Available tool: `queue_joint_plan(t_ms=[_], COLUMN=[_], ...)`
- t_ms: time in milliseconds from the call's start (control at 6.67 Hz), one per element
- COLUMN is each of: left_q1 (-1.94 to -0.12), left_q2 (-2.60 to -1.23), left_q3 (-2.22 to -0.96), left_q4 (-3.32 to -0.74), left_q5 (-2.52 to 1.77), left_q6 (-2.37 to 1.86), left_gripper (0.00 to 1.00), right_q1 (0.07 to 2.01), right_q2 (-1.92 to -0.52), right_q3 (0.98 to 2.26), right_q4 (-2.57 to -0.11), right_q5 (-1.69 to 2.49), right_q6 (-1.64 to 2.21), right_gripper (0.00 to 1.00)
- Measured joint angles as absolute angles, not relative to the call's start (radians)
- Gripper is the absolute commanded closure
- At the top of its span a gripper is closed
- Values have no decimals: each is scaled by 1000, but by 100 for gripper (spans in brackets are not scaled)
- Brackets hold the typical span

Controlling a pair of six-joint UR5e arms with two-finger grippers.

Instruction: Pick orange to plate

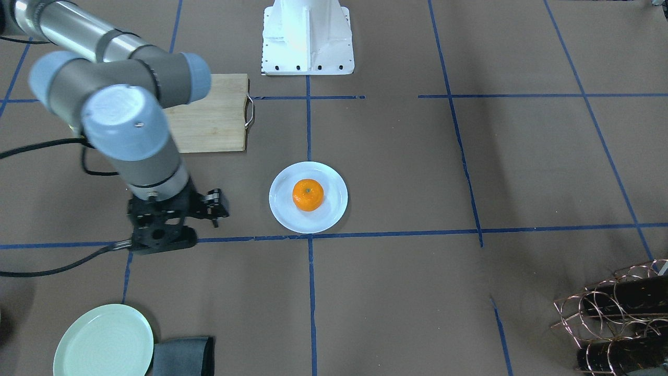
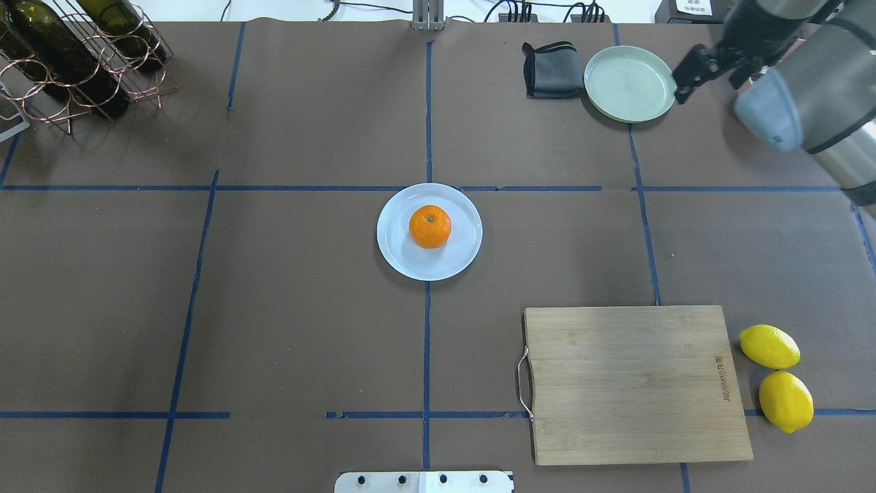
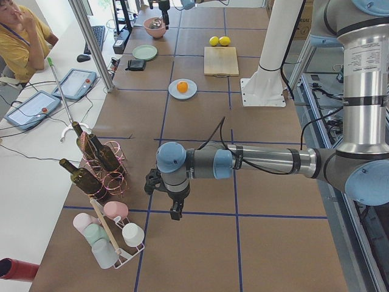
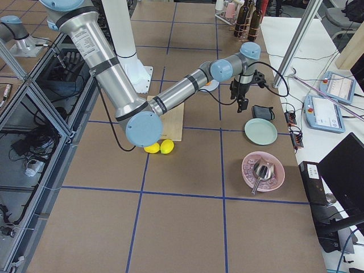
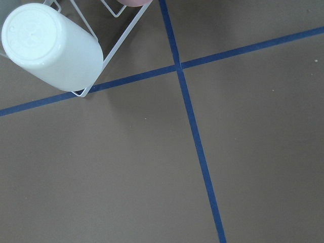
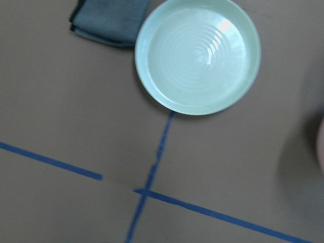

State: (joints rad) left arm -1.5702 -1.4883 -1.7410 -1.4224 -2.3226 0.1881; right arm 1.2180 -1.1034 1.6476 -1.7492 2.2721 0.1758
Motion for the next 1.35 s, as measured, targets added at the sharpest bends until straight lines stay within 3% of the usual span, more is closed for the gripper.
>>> queue_joint_plan(t_ms=[300,750,1350], left_q1=[-1574,-1577,-1578], left_q2=[-1498,-1500,-1503], left_q3=[-1766,-1784,-1815], left_q4=[-1392,-1412,-1409], left_q5=[-2326,-2327,-2322], left_q6=[193,202,198], left_gripper=[0,0,0], right_q1=[1396,1535,1546], right_q2=[-1302,-1571,-1645], right_q3=[1668,1742,1783], right_q4=[-1745,-1736,-1736], right_q5=[2302,2299,2310], right_q6=[-113,-198,-179], right_gripper=[0,0,0])
